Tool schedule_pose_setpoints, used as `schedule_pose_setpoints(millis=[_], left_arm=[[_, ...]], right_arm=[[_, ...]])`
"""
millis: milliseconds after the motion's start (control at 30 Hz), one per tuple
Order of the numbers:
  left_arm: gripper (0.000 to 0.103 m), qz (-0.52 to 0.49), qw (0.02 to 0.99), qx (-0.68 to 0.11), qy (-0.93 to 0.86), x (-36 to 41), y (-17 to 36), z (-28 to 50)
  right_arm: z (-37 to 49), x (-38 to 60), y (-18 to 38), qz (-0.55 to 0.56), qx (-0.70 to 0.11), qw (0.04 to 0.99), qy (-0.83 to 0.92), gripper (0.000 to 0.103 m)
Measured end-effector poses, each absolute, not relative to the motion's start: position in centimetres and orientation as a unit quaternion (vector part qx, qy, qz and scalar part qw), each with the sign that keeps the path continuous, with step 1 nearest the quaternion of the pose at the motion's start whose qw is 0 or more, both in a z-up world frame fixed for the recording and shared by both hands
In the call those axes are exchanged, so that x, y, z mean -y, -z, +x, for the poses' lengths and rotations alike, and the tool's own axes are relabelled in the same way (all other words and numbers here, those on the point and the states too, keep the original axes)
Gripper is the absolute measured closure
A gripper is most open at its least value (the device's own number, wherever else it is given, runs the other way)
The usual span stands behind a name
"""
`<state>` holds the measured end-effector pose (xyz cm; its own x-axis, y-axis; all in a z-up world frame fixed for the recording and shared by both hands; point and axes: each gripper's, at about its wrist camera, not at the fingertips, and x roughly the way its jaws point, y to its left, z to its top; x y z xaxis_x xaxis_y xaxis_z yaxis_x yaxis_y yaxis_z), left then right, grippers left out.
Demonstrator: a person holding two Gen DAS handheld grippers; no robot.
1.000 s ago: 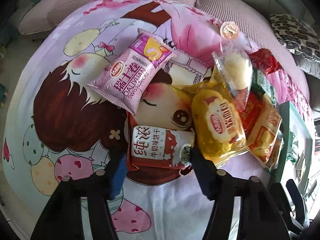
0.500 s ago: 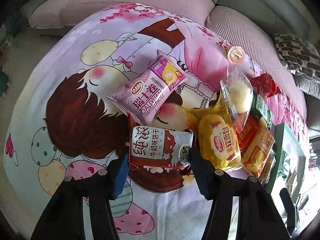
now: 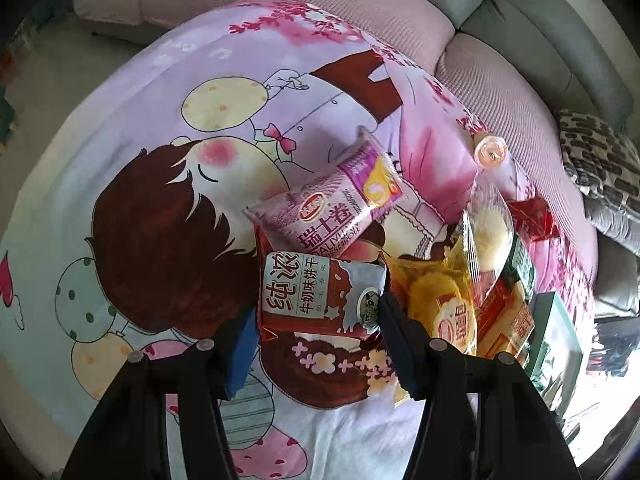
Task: Organize snacks
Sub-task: 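Grasp the red-white milk biscuit box with the left tool while the right tool grasps the yellow bread bag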
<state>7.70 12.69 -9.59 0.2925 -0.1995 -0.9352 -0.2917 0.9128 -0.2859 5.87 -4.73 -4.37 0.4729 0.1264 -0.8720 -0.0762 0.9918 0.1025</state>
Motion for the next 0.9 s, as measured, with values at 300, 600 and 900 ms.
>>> schedule_pose_setpoints(millis=[300,600,900], left_arm=[[0.043,-0.227,0.768,-0.598,-0.035,-13.1,9.8,8.0],[0.043,-0.224,0.765,-0.602,-0.03,-12.9,10.0,8.3],[0.043,-0.211,0.776,-0.594,-0.008,-11.6,9.0,8.3]], right_arm=[[8.4,1.5,6.4,-0.02,-0.534,0.841,-0.081,0.042],[9.0,0.6,7.8,-0.034,-0.548,0.831,-0.087,0.058],[7.5,3.0,5.9,0.014,-0.533,0.843,-0.079,0.06]])
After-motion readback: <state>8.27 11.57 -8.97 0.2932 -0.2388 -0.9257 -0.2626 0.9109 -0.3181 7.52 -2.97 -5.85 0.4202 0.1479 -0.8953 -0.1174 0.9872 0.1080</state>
